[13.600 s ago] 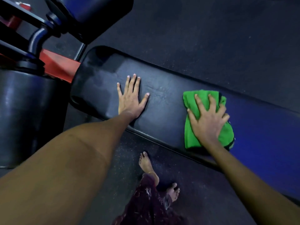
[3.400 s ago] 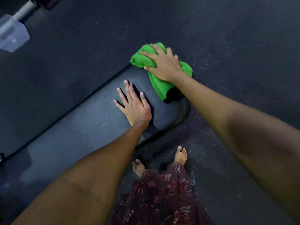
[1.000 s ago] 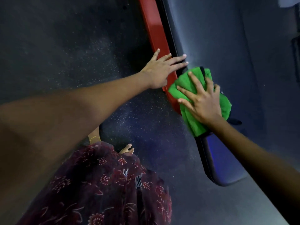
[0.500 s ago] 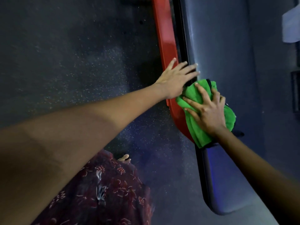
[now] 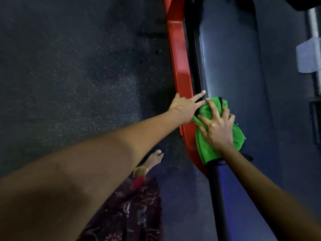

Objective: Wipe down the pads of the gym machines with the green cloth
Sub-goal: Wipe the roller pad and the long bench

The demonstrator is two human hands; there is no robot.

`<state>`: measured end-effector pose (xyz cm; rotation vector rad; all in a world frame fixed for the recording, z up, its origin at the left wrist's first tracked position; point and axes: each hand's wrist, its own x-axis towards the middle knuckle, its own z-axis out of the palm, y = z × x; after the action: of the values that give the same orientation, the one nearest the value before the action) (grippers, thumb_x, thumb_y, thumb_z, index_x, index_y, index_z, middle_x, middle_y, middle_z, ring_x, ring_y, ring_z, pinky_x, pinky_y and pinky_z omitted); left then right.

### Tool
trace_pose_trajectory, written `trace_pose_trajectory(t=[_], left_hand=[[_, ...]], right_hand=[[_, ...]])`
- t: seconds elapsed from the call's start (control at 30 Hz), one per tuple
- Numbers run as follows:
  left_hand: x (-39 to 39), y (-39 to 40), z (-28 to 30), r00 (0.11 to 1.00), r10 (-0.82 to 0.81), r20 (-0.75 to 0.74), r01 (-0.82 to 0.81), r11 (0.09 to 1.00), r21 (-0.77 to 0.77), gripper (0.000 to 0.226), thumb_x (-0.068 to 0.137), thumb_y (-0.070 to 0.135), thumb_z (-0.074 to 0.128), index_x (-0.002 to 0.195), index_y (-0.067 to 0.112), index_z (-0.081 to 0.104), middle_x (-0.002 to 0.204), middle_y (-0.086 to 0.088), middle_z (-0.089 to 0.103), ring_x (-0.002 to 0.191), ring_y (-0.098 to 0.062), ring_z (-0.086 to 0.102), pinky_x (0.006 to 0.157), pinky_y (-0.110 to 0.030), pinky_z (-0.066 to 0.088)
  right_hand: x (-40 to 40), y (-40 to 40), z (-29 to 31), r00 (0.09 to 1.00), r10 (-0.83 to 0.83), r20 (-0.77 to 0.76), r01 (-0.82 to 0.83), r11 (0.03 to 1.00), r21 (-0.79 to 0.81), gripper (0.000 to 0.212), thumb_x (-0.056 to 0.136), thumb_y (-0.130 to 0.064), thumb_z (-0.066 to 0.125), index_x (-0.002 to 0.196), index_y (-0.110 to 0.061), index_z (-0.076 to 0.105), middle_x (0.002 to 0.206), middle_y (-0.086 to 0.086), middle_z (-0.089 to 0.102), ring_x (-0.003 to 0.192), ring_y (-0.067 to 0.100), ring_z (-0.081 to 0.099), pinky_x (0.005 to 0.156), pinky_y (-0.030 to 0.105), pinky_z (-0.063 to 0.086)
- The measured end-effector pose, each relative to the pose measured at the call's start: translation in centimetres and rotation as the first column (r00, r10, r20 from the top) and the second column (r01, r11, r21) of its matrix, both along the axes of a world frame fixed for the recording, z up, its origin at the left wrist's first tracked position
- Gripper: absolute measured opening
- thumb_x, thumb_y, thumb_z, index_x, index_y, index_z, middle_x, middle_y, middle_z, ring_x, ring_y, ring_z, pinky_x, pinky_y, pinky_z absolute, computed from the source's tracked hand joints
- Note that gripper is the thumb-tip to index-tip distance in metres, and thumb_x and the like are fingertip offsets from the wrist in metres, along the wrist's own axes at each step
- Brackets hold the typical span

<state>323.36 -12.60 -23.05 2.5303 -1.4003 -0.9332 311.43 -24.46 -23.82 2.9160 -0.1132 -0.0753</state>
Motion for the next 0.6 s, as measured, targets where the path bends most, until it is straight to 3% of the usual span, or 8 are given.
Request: trace_pose_trajectory(t=[0.03,0.1,0.23,0.4,0.5,0.6], left_hand=[[0.3,0.0,-0.1,0.999,-0.031,0.017,0.031,1.0,-0.005,0.072,0.096,0.022,0.046,0.153,0.03,0.003,0.159,0.008,-0.013,0.134,-0.031,0.036,0.112,-0.052,0.022],[1.4,0.0,-0.3,0.994,-0.061,0.087,0.066,0.996,-0.056,0.068,0.097,0.032,0.043,0.153,0.027,0.005,0.161,0.005,-0.002,0.145,-0.031,0.015,0.116,-0.054,0.006],[4.5,-0.9,-1.2,0.993,0.113,0.034,-0.105,0.977,-0.188,0.067,0.098,0.047,0.035,0.153,0.026,0.003,0.161,0.003,-0.003,0.147,-0.028,-0.001,0.116,-0.052,-0.001],[6.6,-3.0,-1.9,0.982,0.186,-0.041,-0.191,0.955,-0.227,0.054,0.102,0.04,0.031,0.152,0.03,0.012,0.161,0.007,-0.002,0.147,-0.028,0.008,0.116,-0.053,0.002],[7.3,-3.0,-2.1,0.976,0.216,-0.037,-0.217,0.934,-0.284,0.05,0.102,0.025,0.032,0.15,0.031,0.021,0.159,0.01,0.011,0.145,-0.024,0.018,0.115,-0.053,0.002],[8.4,-2.8,-1.9,0.97,0.242,-0.025,-0.238,0.921,-0.309,0.054,0.099,0.016,0.036,0.149,0.031,0.025,0.156,0.013,0.022,0.145,-0.021,0.02,0.115,-0.051,-0.002]], right_hand=[[-0.6,-0.2,0.1,1.0,0.028,0.001,-0.029,0.999,0.022,0.038,0.09,-0.048,0.042,0.111,-0.032,0.07,0.147,0.009,0.039,0.115,0.046,0.04,0.076,0.046,0.04],[-2.8,-0.9,0.8,0.999,0.036,0.003,-0.036,0.994,0.104,0.04,0.092,-0.05,0.041,0.119,-0.036,0.065,0.148,0.008,0.035,0.116,0.043,0.039,0.078,0.047,0.04],[-6.1,-1.5,1.5,0.998,-0.054,-0.018,0.056,0.98,0.189,0.051,0.097,-0.059,0.022,0.121,-0.039,0.063,0.142,0.009,0.037,0.106,0.04,0.04,0.077,0.05,0.043],[1.0,-2.4,0.8,0.998,0.042,0.045,-0.049,0.984,0.174,0.038,0.09,-0.052,0.041,0.115,-0.04,0.067,0.137,0.011,0.045,0.103,0.043,0.046,0.073,0.046,0.043],[6.9,-3.0,0.2,0.997,-0.018,0.081,0.004,0.986,0.165,0.035,0.087,-0.049,0.046,0.11,-0.037,0.07,0.131,0.015,0.054,0.103,0.048,0.051,0.074,0.049,0.045],[8.1,-3.3,0.2,0.998,0.0,0.068,-0.01,0.989,0.15,0.036,0.086,-0.05,0.046,0.112,-0.038,0.069,0.134,0.013,0.053,0.105,0.046,0.051,0.074,0.047,0.044]])
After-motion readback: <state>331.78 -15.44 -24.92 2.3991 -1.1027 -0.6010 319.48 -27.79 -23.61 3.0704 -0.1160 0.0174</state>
